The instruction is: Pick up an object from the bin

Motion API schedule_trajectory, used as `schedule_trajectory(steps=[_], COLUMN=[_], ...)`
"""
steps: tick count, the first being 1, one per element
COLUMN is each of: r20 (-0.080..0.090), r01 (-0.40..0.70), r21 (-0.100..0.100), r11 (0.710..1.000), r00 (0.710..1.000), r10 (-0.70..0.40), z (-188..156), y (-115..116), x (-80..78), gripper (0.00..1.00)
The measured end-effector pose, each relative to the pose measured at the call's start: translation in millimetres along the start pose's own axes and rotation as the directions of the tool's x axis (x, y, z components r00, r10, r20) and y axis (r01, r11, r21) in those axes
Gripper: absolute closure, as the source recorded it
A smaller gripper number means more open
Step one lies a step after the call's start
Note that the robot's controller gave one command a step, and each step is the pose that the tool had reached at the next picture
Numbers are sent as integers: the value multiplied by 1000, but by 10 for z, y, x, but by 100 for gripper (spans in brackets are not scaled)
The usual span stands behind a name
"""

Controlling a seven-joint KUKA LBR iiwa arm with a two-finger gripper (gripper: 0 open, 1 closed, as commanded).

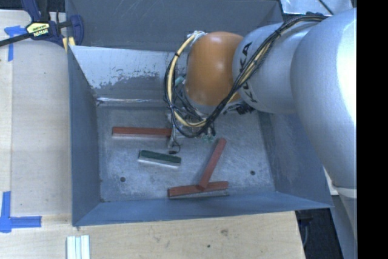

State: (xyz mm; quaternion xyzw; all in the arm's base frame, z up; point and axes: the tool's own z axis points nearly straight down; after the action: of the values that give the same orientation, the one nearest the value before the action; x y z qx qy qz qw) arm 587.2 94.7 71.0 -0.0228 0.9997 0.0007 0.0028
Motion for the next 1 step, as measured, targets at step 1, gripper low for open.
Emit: schedule_trajectory(steps=[1], r20=[-8], r01=[47], r21=[1], r11=[999], r00=[999], r10=[-47], z=[-540], y=[-112], x=[-228], gripper=[100])
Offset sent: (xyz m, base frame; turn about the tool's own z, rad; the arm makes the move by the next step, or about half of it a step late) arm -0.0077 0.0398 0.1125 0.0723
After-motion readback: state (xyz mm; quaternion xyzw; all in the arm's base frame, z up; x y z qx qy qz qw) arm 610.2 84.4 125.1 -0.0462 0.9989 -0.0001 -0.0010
